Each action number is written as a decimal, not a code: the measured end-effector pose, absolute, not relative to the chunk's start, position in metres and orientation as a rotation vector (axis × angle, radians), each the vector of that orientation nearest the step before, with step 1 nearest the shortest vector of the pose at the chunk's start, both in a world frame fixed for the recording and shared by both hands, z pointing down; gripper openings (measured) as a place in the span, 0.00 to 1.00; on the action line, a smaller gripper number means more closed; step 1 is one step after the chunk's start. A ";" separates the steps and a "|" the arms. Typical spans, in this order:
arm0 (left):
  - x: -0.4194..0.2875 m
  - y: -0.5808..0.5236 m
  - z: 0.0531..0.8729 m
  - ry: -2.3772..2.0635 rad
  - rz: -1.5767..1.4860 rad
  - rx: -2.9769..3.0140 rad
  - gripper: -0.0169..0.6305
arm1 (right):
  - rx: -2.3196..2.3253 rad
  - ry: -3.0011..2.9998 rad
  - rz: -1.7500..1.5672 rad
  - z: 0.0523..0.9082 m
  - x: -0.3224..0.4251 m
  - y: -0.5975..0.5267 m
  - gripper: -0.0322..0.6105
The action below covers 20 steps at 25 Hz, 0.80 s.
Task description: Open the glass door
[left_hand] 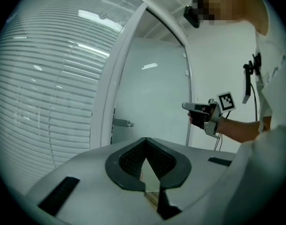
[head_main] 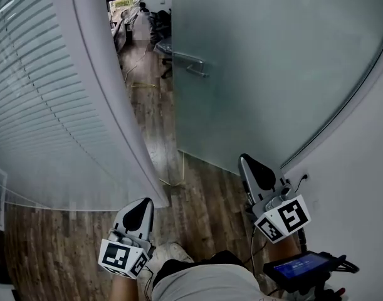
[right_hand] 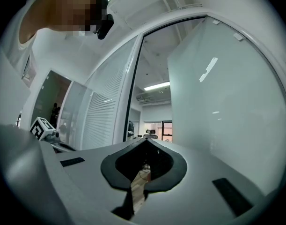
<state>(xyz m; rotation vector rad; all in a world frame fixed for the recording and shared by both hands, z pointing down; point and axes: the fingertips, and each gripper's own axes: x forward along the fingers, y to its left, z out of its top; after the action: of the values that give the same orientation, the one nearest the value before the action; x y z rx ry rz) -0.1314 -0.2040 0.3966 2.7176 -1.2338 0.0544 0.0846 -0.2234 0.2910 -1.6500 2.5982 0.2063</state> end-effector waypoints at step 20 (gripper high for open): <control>-0.065 -0.079 0.345 -1.520 0.070 2.660 0.03 | -1.487 2.706 0.128 0.294 0.151 -0.093 0.05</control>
<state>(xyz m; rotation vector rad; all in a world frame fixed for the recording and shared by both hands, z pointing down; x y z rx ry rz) -0.0654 -0.0789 0.3451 2.6602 -1.5200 0.0698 0.1513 -0.0927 0.2944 -1.4872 2.7060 0.1279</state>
